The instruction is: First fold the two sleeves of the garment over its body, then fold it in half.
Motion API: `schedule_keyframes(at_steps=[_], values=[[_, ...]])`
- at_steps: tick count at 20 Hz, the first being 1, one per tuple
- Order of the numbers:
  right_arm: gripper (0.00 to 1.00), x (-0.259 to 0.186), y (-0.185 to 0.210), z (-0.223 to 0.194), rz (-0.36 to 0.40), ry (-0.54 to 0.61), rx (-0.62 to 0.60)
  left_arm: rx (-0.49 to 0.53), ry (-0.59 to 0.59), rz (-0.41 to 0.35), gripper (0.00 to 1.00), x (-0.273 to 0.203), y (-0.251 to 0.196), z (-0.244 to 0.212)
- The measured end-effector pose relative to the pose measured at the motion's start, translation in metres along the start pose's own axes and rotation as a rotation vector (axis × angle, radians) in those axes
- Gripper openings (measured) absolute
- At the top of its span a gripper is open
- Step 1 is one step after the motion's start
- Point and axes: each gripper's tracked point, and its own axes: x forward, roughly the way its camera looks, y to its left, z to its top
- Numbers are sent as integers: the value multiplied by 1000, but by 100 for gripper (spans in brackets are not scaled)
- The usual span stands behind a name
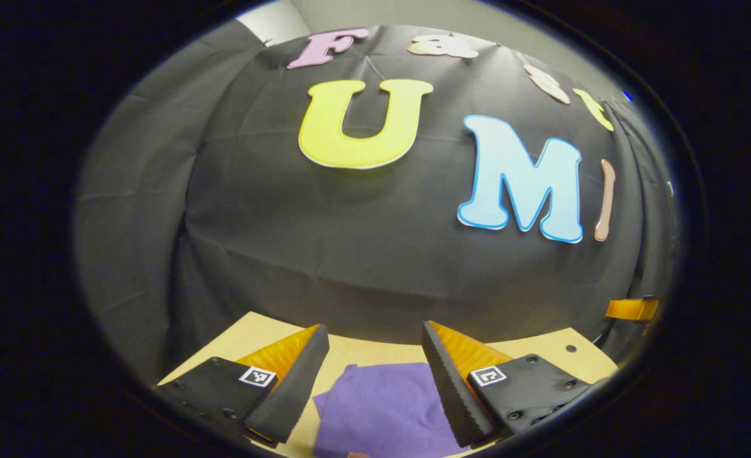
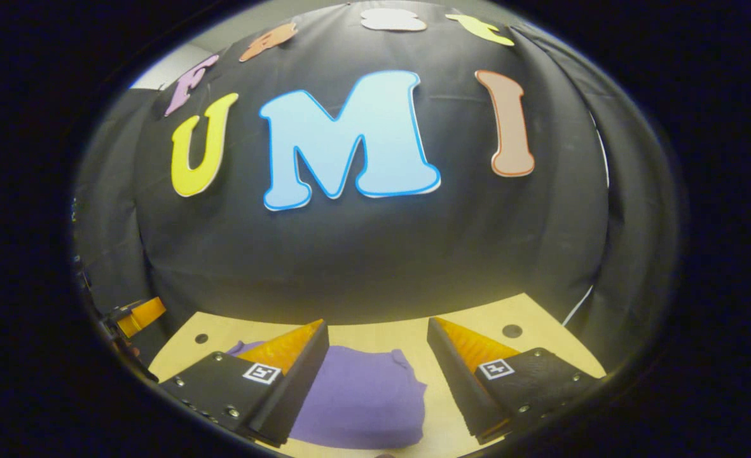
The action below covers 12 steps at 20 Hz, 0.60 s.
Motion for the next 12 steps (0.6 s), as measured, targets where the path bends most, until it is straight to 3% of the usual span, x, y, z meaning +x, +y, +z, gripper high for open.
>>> schedule_keyframes(at_steps=[2,3,4,5,9,12], values=[[93,-28,3,8,1,-43,-58,6,-18,-2,93,-23,-11,8],[97,-42,5,11,6,-61,-82,9,-26,-2,93,-34,-16,11],[93,-53,6,13,16,-78,-100,14,-30,-4,92,-46,-22,14],[97,-65,8,15,28,-94,-114,21,-38,-5,92,-58,-28,16],[93,-108,6,16,67,-141,-163,20,-70,3,92,-107,-53,26],[97,-139,6,14,94,-174,-186,12,-104,27,92,-147,-63,32]])
